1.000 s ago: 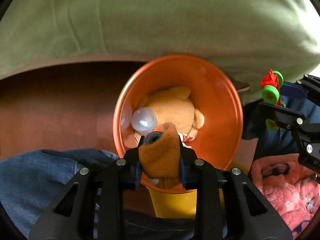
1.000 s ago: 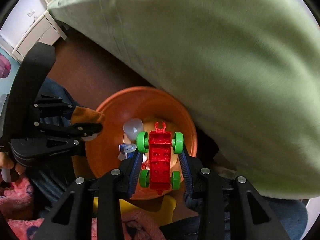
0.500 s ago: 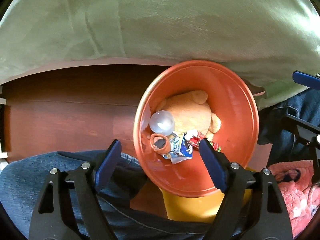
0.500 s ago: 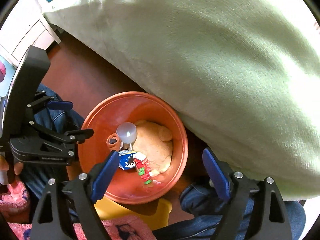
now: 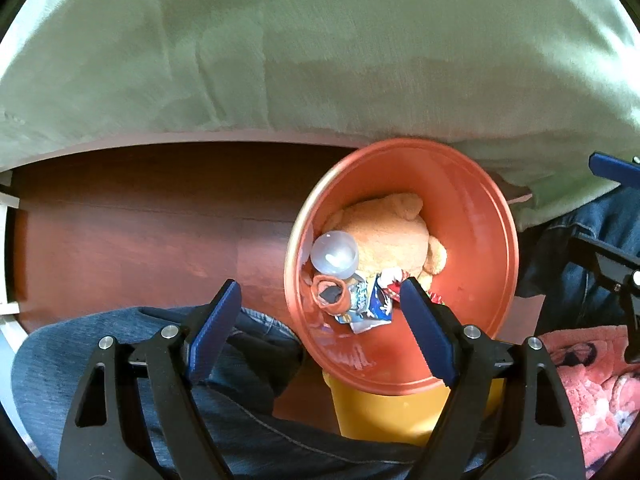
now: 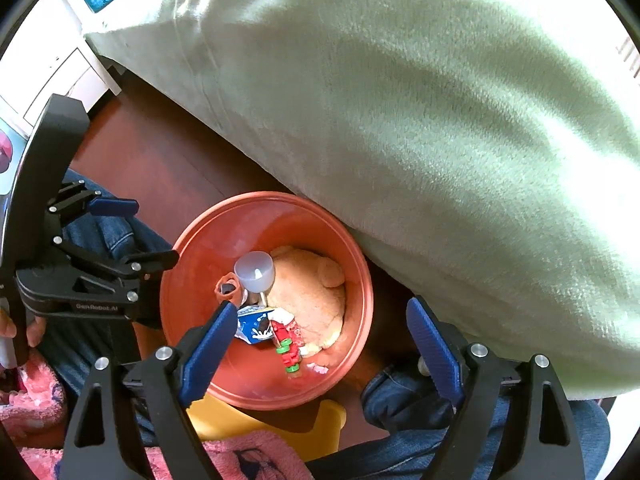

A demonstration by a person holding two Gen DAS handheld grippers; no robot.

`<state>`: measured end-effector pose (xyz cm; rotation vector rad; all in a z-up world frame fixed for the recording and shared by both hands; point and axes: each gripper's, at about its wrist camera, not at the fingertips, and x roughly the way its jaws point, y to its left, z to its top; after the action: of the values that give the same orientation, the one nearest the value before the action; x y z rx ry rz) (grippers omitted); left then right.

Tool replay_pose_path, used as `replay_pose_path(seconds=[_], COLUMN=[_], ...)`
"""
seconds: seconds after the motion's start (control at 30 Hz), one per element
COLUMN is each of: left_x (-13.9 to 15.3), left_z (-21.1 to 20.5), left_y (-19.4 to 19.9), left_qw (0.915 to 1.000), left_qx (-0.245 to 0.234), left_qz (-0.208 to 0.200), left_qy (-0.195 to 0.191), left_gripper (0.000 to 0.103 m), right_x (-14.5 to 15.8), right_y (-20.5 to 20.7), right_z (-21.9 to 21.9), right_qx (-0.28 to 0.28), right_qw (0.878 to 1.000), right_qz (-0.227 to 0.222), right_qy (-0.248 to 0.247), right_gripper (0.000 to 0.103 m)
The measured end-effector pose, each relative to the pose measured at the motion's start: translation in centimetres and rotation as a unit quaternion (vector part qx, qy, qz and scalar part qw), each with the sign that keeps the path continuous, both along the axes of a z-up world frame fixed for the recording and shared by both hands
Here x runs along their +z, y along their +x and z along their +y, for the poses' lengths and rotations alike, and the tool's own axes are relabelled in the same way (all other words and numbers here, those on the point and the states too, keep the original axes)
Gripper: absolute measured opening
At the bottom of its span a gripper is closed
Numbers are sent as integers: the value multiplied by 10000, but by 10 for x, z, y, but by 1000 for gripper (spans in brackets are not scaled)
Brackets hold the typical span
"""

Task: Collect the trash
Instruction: 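Lower both tools over the orange bin and open both grippers, then grasp the white foam tube with the right gripper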

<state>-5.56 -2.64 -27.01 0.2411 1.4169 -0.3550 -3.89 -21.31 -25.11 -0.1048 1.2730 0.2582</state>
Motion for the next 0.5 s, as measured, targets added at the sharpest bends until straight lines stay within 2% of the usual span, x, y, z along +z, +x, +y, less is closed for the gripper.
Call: replay_pose_path(seconds=[0.23, 0.4, 0.5], left_x=[21, 50, 76], left_z=[10, 18, 25], left_y=[9, 13, 15], left_qw=[9996, 9978, 9947], left_qx=[128, 276, 382], left_qz=[-224, -501, -821], left_qy=[-104, -348, -492], left_gripper=[79, 80, 80], right_x=[17, 51, 74], right_y=[0, -3, -1], right_z=[-1, -2, -2], right_qx=[-8, 91, 102], right_qw=[9999, 9984, 9965], right_qz=[-147, -500, -755], right_qy=[52, 232, 334], right_gripper=[85, 85, 87])
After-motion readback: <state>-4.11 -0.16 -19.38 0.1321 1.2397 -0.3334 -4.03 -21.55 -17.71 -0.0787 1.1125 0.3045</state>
